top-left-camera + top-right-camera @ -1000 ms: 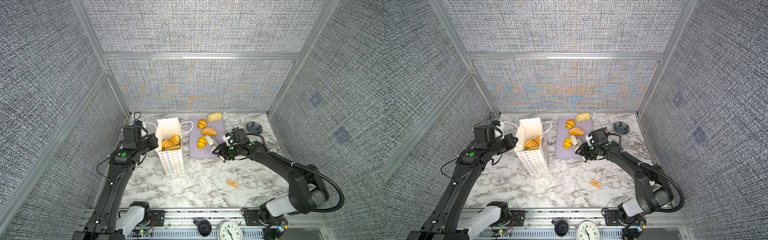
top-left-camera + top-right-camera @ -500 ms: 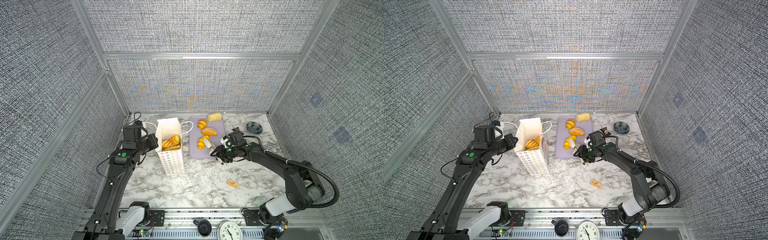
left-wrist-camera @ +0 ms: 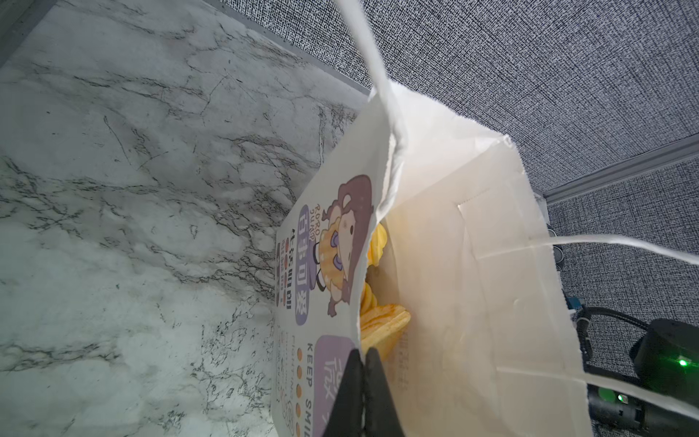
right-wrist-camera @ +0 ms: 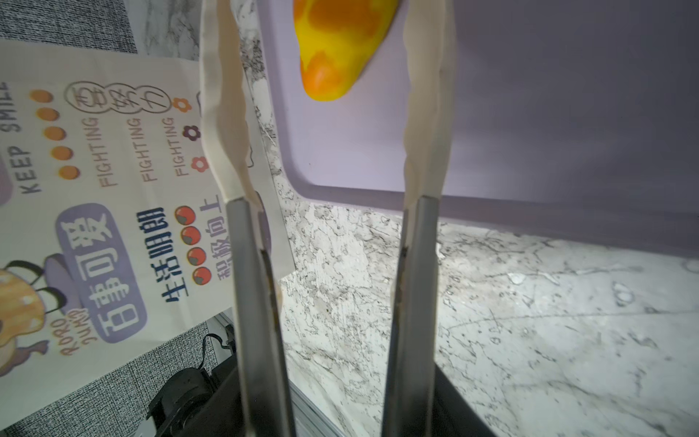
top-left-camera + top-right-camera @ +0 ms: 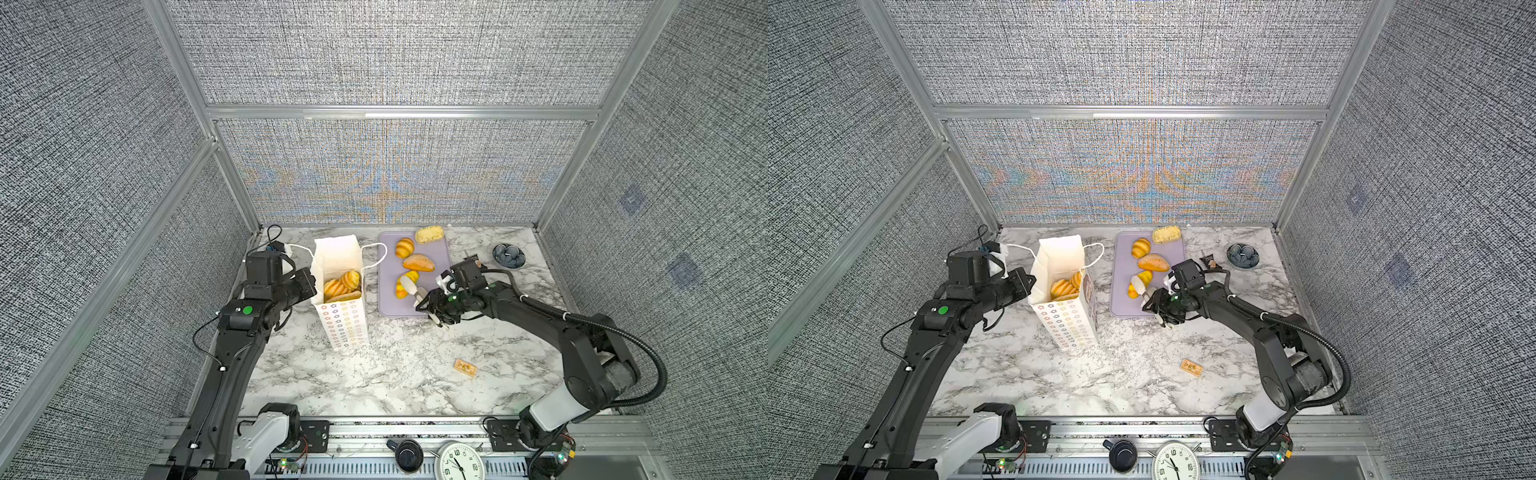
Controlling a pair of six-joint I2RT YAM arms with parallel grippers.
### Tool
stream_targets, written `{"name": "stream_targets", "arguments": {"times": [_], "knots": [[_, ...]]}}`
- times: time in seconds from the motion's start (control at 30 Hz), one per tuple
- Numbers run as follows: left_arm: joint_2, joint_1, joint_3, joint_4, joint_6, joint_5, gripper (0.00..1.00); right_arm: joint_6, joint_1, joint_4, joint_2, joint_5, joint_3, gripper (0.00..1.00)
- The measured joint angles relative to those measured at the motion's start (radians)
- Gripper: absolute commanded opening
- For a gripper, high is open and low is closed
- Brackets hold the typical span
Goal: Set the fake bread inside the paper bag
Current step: 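Lower the tongs onto the yellow striped pastry nearest the robot and close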
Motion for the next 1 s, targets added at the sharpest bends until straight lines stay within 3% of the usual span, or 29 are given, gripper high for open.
{"name": "stream_targets", "arguments": {"times": [1.0], "knots": [[0.003, 0.0, -0.005, 0.008, 0.001, -0.002, 0.02, 0.019, 0.013, -0.005, 0.063, 0.019, 0.028, 0.55]]}}
